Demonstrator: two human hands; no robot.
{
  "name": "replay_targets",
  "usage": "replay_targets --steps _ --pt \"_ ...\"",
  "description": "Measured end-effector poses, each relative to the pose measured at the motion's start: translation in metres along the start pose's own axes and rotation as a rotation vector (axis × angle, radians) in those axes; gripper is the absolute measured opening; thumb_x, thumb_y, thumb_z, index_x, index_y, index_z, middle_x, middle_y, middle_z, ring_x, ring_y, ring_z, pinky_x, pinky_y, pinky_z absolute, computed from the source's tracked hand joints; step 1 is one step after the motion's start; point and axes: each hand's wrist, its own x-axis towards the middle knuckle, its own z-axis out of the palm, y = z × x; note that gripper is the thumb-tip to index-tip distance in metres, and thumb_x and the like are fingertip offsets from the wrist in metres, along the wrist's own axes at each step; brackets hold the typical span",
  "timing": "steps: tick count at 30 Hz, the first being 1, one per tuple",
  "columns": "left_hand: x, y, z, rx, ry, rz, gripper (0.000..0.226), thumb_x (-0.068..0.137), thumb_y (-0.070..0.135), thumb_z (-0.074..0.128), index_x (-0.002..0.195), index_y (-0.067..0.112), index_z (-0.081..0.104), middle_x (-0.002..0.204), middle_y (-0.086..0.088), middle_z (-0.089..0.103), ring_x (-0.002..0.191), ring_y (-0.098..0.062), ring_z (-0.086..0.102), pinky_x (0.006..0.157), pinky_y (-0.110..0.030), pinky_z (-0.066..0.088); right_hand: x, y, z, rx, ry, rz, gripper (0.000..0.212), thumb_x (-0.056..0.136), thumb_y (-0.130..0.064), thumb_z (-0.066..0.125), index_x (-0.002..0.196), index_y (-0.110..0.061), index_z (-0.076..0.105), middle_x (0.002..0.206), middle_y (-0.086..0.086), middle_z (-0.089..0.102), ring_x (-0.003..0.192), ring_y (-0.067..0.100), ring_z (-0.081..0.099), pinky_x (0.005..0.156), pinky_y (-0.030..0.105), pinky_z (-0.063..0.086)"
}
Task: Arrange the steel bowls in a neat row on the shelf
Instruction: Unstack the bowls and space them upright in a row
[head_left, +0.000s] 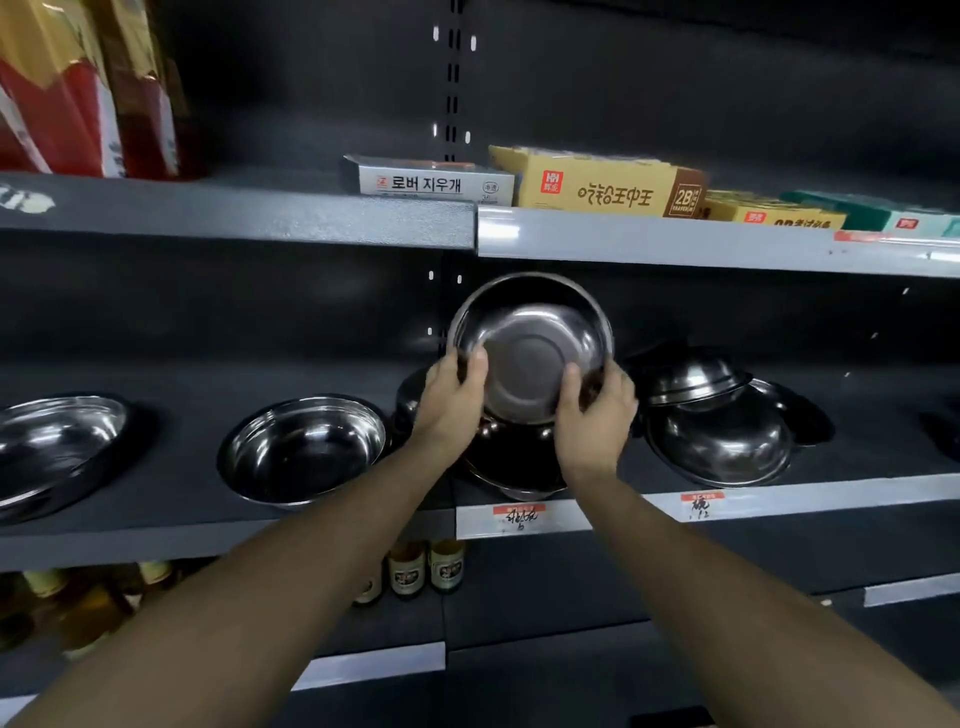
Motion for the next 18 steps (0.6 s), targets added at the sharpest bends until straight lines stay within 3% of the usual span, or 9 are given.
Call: replay_targets --steps 2,6,8,10,13,15,18 --pt "0.001 0.008 -0.008 -0.129 0.017 -0.032 0.066 0.093 0.068 0.026 0.141 0.026 0.045 0.143 0.001 0.051 0.132 -0.019 0.046 0.111 -0.036 0.033 -0.007 -0.009 0.001 0.028 -0.005 -0.085 0.058 0.098 -0.036 0.054 0.145 -0.003 0.042 0.146 0.014 0.046 0.135 0.026 0.041 0.114 0.042 0.034" --pt "0.001 0.015 -0.03 -0.254 0.03 -0.202 0.085 0.078 0.083 0.018 0.141 0.032 0.043 0.141 0.002 0.053 0.128 -0.025 0.049 0.111 -0.047 0.037 -0.021 -0.02 0.002 0.093 -0.074 -0.12 0.058 0.098 -0.025 0.053 0.149 -0.006 0.035 0.149 0.01 0.041 0.138 0.023 0.041 0.114 0.046 0.036" --pt "0.002 0.012 -0.04 -0.343 0.008 -0.246 0.092 0.076 0.085 0.02 0.145 0.029 0.04 0.143 0.001 0.052 0.13 -0.027 0.05 0.112 -0.049 0.036 -0.03 -0.024 0.001 0.145 -0.087 -0.069 0.054 0.095 -0.014 0.051 0.146 -0.01 0.038 0.142 0.008 0.049 0.13 0.021 0.049 0.11 0.04 0.042" --pt "0.002 0.006 -0.048 -0.368 -0.002 -0.271 0.09 0.079 0.085 0.022 0.144 0.026 0.043 0.142 0.001 0.053 0.13 -0.026 0.051 0.113 -0.048 0.035 -0.038 -0.031 0.0 0.222 -0.044 0.006 0.047 0.092 -0.008 0.047 0.139 -0.014 0.045 0.129 0.003 0.057 0.119 0.016 0.056 0.101 0.026 0.046" --pt "0.003 -0.005 -0.057 -0.368 0.01 -0.258 0.06 0.088 0.076 0.032 0.104 0.027 0.062 0.109 0.004 0.067 0.109 -0.022 0.061 0.105 -0.041 0.043 -0.044 -0.044 0.003 0.332 0.109 0.194 0.028 0.095 -0.015 0.046 0.121 -0.016 0.056 0.104 -0.008 0.065 0.101 0.01 0.06 0.075 -0.004 0.036" --pt "0.003 -0.011 -0.061 -0.389 -0.014 -0.264 0.044 0.092 0.064 0.04 0.091 0.026 0.063 0.096 0.003 0.069 0.098 -0.021 0.064 0.098 -0.04 0.047 -0.043 -0.05 0.005 0.365 0.15 0.333 0.021 0.098 -0.036 0.046 0.111 -0.023 0.057 0.086 -0.02 0.06 0.083 -0.003 0.058 0.066 -0.003 0.035" --pt "0.004 -0.017 -0.065 -0.381 -0.055 -0.267 0.024 0.092 0.038 0.045 0.083 0.02 0.059 0.08 0.001 0.061 0.083 -0.022 0.057 0.092 -0.038 0.047 -0.044 -0.052 0.003 0.35 0.079 0.426 0.036 0.096 -0.049 0.048 0.121 -0.024 0.058 0.088 -0.026 0.057 0.085 -0.006 0.056 0.085 0.015 0.035"
